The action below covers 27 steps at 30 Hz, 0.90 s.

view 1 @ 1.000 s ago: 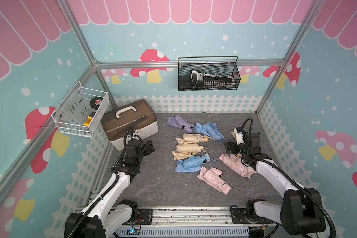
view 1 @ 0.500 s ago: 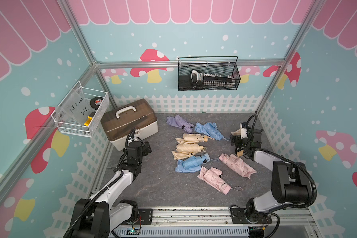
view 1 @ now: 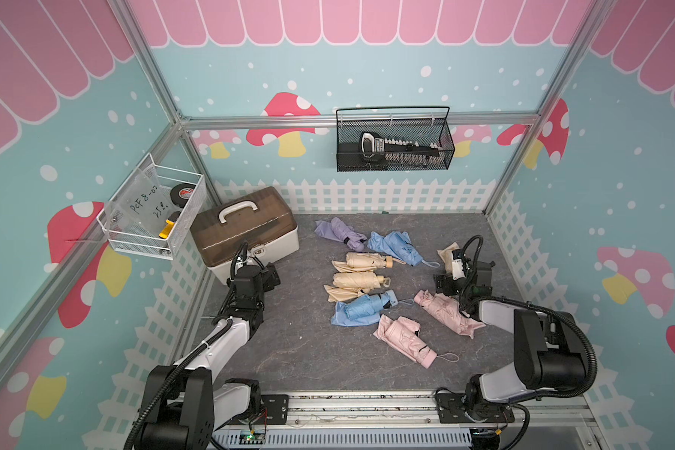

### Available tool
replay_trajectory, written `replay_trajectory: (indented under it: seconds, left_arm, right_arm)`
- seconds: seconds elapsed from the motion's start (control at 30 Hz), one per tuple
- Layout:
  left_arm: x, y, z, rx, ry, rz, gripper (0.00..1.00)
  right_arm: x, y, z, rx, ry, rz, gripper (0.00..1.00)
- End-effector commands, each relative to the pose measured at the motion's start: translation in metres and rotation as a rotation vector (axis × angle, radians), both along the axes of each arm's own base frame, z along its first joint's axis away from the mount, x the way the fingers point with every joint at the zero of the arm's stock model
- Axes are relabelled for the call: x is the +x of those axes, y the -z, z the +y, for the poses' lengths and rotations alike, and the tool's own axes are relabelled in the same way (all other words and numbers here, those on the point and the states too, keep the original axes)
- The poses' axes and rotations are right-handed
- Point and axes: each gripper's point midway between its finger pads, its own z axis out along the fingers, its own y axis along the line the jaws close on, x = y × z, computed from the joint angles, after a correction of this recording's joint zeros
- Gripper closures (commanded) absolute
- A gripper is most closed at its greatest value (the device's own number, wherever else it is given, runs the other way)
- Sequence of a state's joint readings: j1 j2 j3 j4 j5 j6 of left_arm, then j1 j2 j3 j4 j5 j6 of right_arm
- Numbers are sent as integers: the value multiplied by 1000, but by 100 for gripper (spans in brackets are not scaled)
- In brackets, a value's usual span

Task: Take umbrellas out of sleeves
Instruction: Reset both arms

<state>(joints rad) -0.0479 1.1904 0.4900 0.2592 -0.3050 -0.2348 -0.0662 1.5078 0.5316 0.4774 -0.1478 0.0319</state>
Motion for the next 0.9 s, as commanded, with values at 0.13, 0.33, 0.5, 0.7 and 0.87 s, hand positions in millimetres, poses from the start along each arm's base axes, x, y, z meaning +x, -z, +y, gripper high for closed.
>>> replay_trajectory:
  seconds: [0.13, 0.33, 0.5, 0.7, 0.87]
  left_arm:
    - [12, 3, 0, -26, 33, -77, 1]
    - [20, 13, -1, -25, 78, -100, 1]
    - [27, 8, -8, 44, 155, -121, 1]
    - [32, 20, -20, 58, 245, -163, 1]
    - [33, 28, -17, 55, 231, -173, 1]
  right_arm:
    - [-1, -33, -6, -27, 31, -231, 7]
    - [-8, -29, -7, -34, 38, -276, 6]
    - [-7, -26, -5, -33, 31, -275, 6]
    - [-8, -26, -5, -34, 30, -275, 5]
    - [-16, -28, -3, -36, 18, -309, 5]
